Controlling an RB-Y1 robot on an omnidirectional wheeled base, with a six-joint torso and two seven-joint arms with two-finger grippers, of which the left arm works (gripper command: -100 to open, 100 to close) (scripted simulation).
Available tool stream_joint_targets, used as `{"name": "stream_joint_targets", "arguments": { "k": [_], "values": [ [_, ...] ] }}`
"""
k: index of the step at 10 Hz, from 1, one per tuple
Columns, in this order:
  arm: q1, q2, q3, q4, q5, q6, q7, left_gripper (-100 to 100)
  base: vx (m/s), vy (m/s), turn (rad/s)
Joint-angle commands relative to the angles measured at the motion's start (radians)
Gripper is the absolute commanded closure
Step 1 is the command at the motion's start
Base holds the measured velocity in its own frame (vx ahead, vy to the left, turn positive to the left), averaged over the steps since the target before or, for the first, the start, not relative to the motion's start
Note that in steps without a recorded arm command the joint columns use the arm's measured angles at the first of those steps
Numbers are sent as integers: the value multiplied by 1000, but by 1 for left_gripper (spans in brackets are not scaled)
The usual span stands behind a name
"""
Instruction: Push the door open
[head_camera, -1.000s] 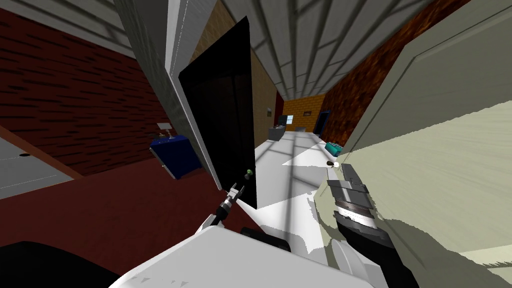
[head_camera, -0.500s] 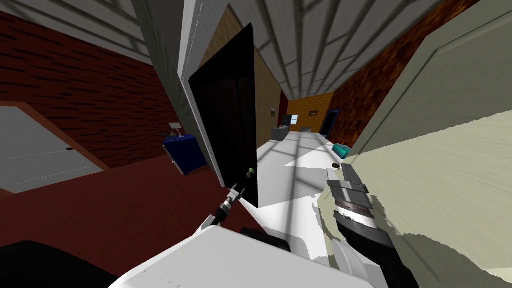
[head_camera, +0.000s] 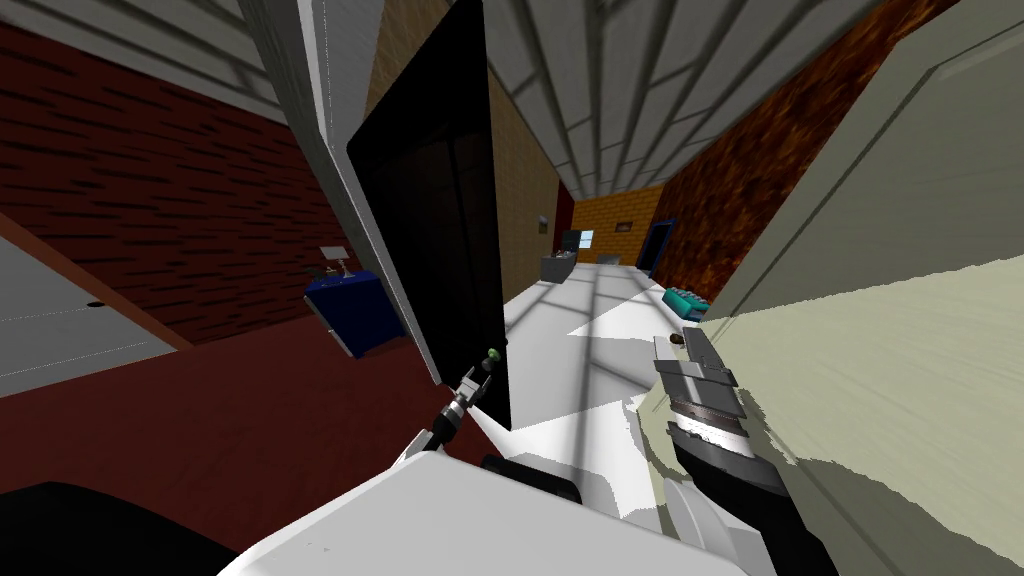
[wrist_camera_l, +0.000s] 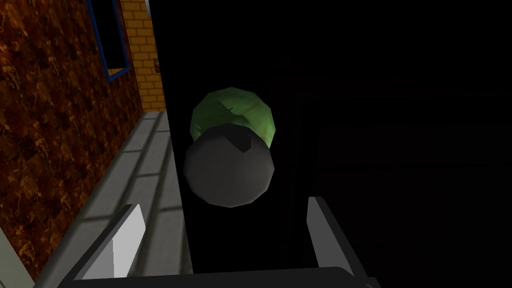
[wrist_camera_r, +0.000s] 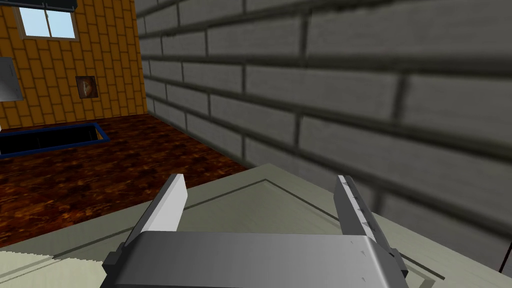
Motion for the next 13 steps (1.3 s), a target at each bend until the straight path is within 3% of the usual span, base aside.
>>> {"name": "stream_joint_targets", "arguments": {
  "k": [1,3,4,9,13],
  "values": [
    [-5,-5,3,4,2,3,-7,-100,209,-34,-28],
    [-7,-6,4,7,2,3,-8,-100,135,-26,-14],
    [-7,-6,4,7,2,3,-8,100,-10,0,-6],
    [-7,-6,4,7,2,3,-8,100,-16,3,-1],
    [-12,-9,1,16,33,6,85,100,16,-2,-13]
  ]
}}
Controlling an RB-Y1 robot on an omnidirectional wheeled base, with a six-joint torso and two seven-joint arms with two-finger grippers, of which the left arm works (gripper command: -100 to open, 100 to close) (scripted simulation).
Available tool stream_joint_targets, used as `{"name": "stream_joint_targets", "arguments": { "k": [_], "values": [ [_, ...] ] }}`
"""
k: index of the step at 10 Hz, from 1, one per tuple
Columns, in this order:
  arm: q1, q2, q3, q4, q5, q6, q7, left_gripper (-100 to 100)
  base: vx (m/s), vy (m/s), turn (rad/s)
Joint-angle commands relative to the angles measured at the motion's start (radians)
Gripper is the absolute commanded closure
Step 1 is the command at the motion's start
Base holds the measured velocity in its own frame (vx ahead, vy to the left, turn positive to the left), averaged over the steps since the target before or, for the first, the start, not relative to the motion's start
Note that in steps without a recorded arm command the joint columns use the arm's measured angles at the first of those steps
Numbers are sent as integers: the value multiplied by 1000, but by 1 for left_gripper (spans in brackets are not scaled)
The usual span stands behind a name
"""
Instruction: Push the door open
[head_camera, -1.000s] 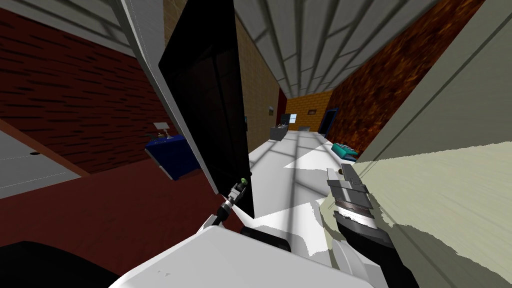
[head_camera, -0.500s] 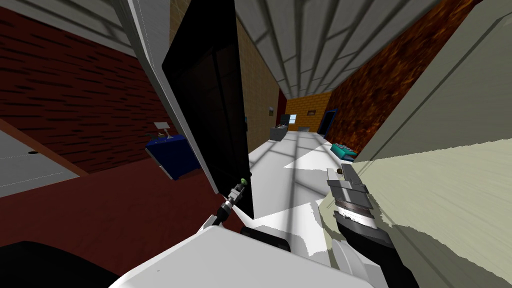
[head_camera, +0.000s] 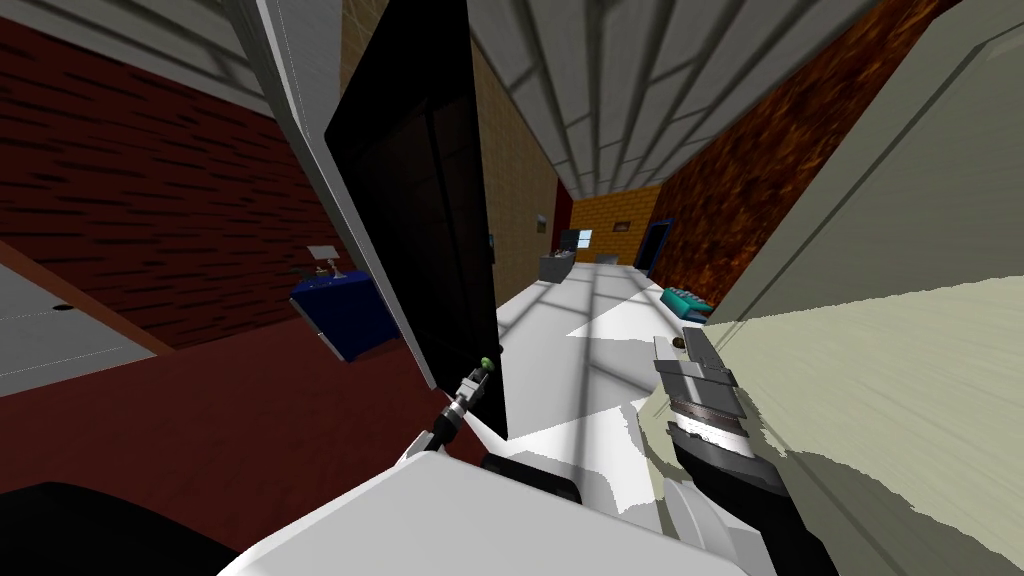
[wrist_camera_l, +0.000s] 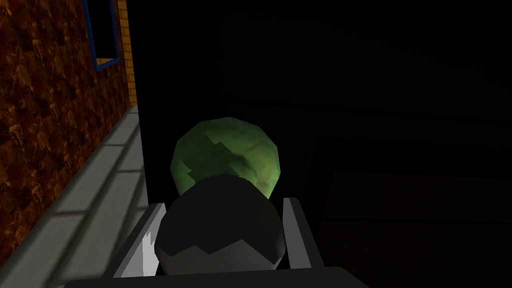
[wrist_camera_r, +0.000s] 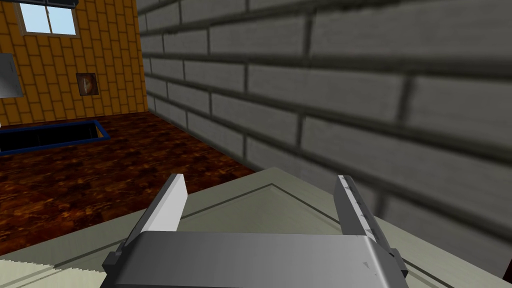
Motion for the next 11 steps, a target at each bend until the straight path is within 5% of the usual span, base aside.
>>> {"name": "stream_joint_targets", "arguments": {
  "k": [1,11],
  "values": [
    [-10,0,1,4,18,-5,47,100,26,2,-36],
    [-32,-8,-3,23,119,-5,292,100,34,-1,-25]
  ]
}}
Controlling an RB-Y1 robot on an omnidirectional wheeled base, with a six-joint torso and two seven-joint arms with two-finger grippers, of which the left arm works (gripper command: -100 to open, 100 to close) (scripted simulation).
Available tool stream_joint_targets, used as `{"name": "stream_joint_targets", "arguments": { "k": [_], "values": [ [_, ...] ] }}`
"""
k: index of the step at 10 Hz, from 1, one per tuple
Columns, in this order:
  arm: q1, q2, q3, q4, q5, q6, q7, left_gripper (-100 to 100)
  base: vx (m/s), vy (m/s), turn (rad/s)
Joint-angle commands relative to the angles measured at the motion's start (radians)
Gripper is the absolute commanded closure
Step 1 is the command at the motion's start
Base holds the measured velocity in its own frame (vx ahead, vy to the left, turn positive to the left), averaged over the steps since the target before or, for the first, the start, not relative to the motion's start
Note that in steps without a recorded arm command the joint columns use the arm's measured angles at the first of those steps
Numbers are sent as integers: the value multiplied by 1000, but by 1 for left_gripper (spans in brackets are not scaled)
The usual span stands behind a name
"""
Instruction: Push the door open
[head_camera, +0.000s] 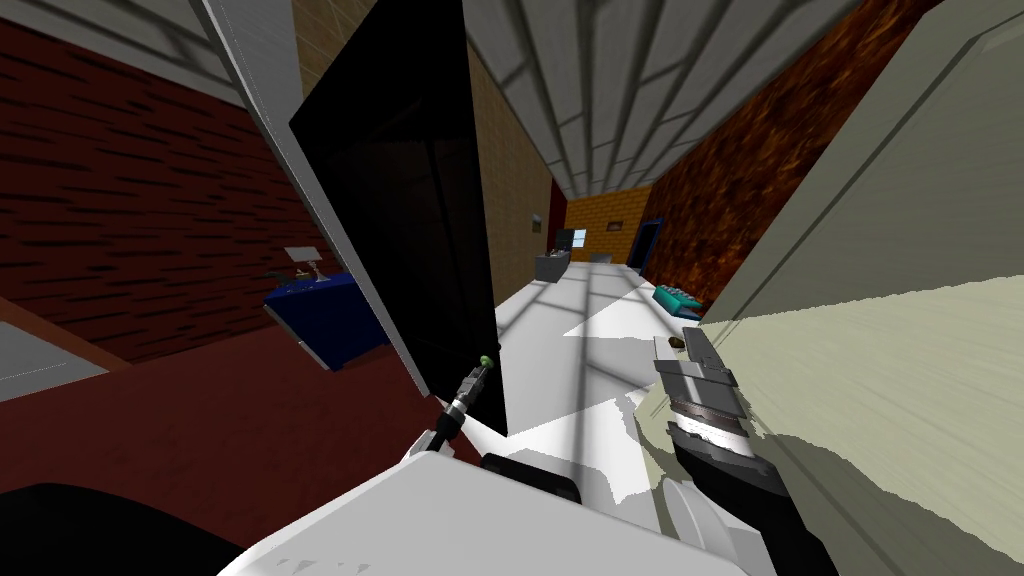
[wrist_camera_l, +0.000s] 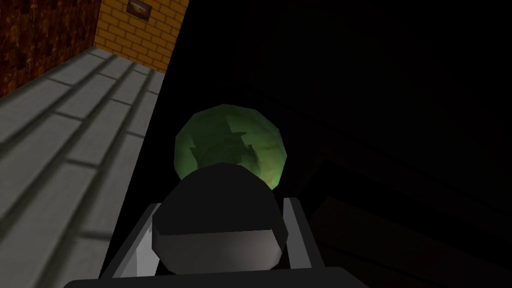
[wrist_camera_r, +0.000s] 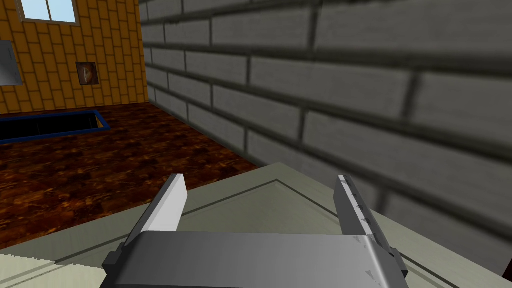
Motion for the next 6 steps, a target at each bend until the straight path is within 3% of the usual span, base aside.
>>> {"name": "stream_joint_targets", "arguments": {
  "k": [1,2,4,5,6],
  "values": [
    [-11,6,7,2,26,-3,50,100,36,-2,-26],
    [-11,6,7,2,26,-3,55,100,30,-1,-17],
    [-19,2,6,10,65,-4,124,100,38,0,-30],
    [-19,2,6,10,65,-4,135,100,38,1,-25],
    [-24,0,5,14,86,-4,172,100,42,8,-28]
  ]
}}
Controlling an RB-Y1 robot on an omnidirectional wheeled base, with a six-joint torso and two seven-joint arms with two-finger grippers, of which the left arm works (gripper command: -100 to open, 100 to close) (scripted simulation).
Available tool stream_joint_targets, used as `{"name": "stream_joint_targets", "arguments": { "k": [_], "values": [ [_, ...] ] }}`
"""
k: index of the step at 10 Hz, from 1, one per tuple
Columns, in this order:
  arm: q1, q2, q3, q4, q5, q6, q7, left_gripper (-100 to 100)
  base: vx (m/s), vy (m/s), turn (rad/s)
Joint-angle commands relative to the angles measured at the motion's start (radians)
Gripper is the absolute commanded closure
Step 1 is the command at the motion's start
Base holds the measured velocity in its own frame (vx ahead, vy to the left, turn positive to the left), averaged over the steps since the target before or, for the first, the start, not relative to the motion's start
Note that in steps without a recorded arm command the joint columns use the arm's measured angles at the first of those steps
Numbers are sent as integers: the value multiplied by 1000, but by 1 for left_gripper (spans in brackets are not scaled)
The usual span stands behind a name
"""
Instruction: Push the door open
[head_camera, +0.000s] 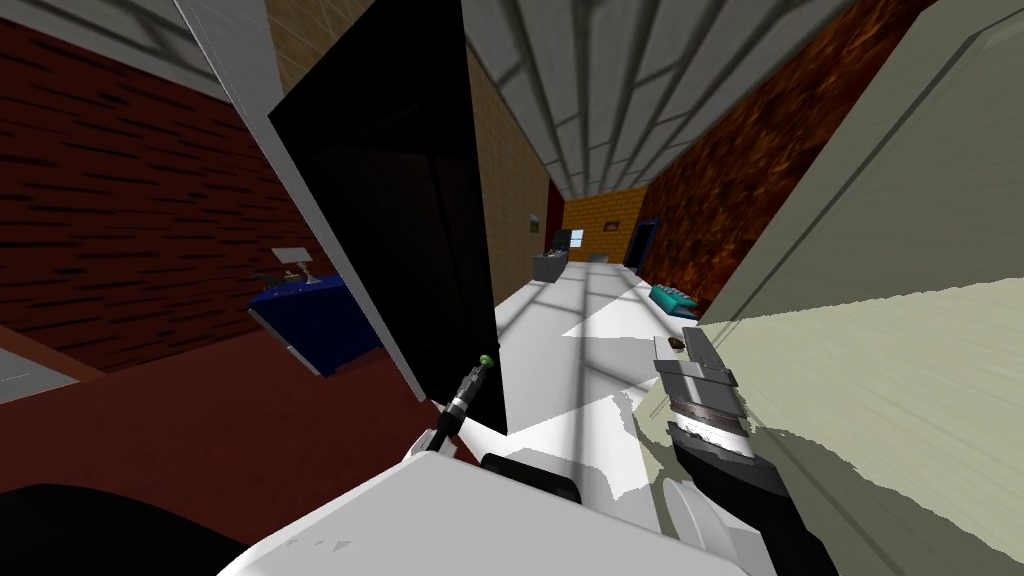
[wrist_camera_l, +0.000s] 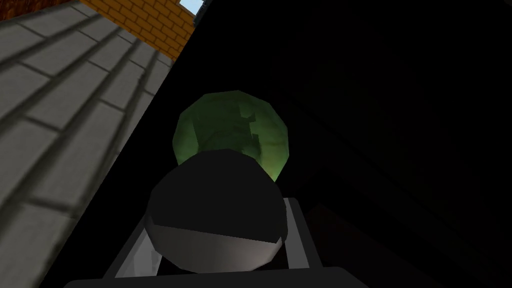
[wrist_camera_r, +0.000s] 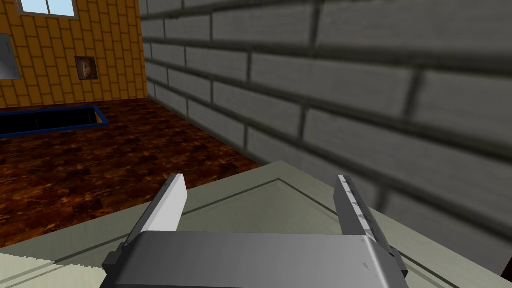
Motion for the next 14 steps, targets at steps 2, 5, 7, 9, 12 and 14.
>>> {"name": "stream_joint_targets", "arguments": {
  "k": [2,5,7,9,12,14],
  "values": [
    [-12,3,7,3,36,-2,66,100,47,6,-29],
    [-21,-1,6,12,81,-2,146,100,39,9,-20],
    [-26,-4,5,16,104,-2,190,100,52,12,-18],
    [30,-8,1,-12,59,-34,117,-100,45,19,148],
    [106,-16,-5,-48,3,-76,42,-100,63,21,124],
    [137,-20,-7,-63,-21,-94,4,-100,40,9,67]
  ]
}}
